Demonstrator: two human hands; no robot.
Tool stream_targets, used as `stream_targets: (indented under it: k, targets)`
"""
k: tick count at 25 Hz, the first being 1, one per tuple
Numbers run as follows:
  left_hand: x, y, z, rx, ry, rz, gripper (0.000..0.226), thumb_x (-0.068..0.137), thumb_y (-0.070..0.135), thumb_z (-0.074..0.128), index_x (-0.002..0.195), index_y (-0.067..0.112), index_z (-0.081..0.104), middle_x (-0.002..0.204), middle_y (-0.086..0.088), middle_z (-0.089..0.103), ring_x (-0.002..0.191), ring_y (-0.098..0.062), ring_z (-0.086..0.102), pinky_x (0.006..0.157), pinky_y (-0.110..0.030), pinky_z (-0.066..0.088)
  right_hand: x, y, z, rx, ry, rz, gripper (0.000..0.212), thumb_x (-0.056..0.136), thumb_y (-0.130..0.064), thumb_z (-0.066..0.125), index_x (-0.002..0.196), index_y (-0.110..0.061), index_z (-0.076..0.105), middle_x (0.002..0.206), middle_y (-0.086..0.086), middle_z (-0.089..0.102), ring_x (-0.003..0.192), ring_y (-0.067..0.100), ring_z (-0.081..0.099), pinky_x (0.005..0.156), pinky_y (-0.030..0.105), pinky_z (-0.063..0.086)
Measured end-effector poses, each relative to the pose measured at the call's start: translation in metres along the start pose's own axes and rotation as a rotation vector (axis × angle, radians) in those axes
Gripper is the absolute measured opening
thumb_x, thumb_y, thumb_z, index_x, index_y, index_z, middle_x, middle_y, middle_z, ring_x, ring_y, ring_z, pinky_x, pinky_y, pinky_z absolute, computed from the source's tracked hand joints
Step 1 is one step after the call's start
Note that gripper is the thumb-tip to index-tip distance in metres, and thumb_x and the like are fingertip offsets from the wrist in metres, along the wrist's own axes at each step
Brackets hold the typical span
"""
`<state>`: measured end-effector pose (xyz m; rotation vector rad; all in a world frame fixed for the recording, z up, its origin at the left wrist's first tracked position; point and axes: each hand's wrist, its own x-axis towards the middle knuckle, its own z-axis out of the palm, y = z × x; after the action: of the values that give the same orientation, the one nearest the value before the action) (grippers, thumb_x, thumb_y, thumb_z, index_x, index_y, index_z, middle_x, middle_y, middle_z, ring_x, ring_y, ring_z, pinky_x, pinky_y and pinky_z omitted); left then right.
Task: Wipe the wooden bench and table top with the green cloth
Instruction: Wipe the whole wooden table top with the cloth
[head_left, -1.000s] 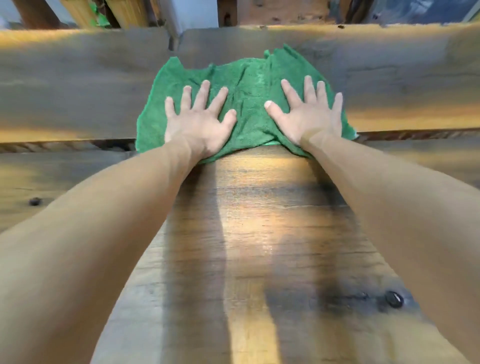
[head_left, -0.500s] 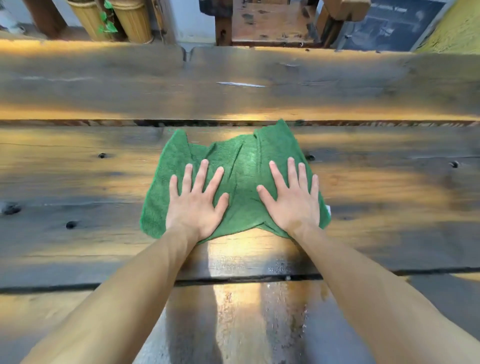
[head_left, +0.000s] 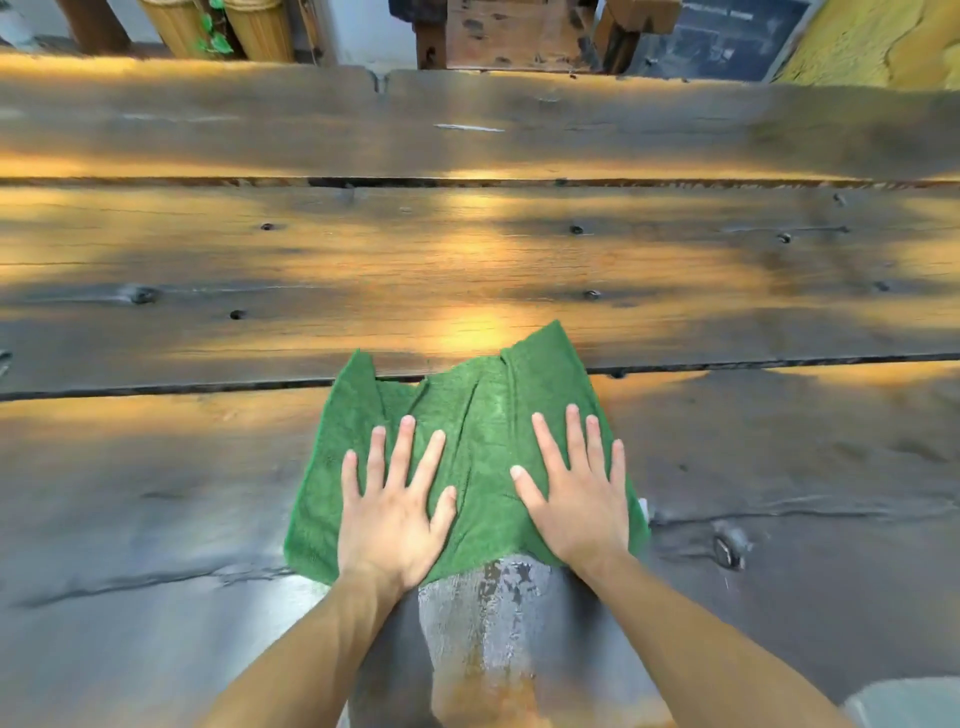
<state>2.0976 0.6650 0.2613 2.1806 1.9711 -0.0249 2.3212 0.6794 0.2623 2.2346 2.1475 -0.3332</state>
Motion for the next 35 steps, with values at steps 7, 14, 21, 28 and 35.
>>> stream_targets:
  k: [7, 14, 21, 28, 35]
  targets:
    - [-0.14, 0.017, 0.019, 0.011, -0.074, -0.015, 0.064, 0.1, 0.057, 0.018, 0.155, 0.029, 0.033, 0.166, -0.006, 0.022, 0.151, -0.034, 0.022, 0.116, -0.063, 0.022, -0.134, 0.016, 0.022, -0.025, 0.021, -0.046, 0.069, 0.098, -0.068, 0.024, 0.16, -0.038, 0.014, 0.168, 0.006, 0.008, 0.155, 0.029, 0.009, 0.121, 0.055, 0.01]
    - [-0.179, 0.026, 0.022, 0.026, -0.113, -0.008, 0.065, 0.099, 0.056, 0.026, 0.157, 0.028, 0.028, 0.165, -0.009, 0.023, 0.15, -0.04, 0.023, 0.114, -0.068, 0.021, -0.195, 0.044, 0.027, -0.061, -0.009, -0.065, 0.066, 0.1, -0.066, 0.021, 0.16, -0.038, 0.014, 0.168, 0.005, 0.011, 0.154, 0.029, 0.012, 0.12, 0.054, 0.012]
    - [-0.163, 0.027, 0.02, 0.064, -0.135, 0.059, 0.066, 0.097, 0.058, 0.027, 0.156, 0.03, 0.03, 0.165, -0.008, 0.023, 0.149, -0.042, 0.024, 0.11, -0.075, 0.016, -0.197, 0.048, 0.025, -0.052, -0.04, -0.001, 0.065, 0.101, -0.067, 0.016, 0.16, -0.04, 0.01, 0.169, 0.003, 0.009, 0.155, 0.028, 0.009, 0.119, 0.053, 0.01]
    - [-0.125, 0.041, 0.018, 0.067, -0.144, 0.073, 0.068, 0.094, 0.06, 0.032, 0.156, 0.034, 0.029, 0.167, -0.005, 0.019, 0.15, -0.041, 0.02, 0.107, -0.08, 0.013, -0.168, 0.062, 0.016, -0.065, -0.044, 0.033, 0.066, 0.1, -0.066, 0.017, 0.16, -0.038, 0.011, 0.168, 0.006, 0.013, 0.154, 0.03, 0.009, 0.119, 0.057, 0.011]
    - [-0.062, 0.059, 0.014, 0.067, -0.12, 0.083, 0.069, 0.095, 0.061, 0.031, 0.158, 0.037, 0.021, 0.168, -0.003, 0.012, 0.153, -0.038, 0.011, 0.108, -0.078, 0.014, -0.107, 0.082, 0.002, -0.048, -0.024, 0.035, 0.068, 0.099, -0.062, 0.026, 0.159, -0.04, 0.005, 0.169, 0.004, 0.005, 0.155, 0.028, 0.0, 0.121, 0.06, 0.007]
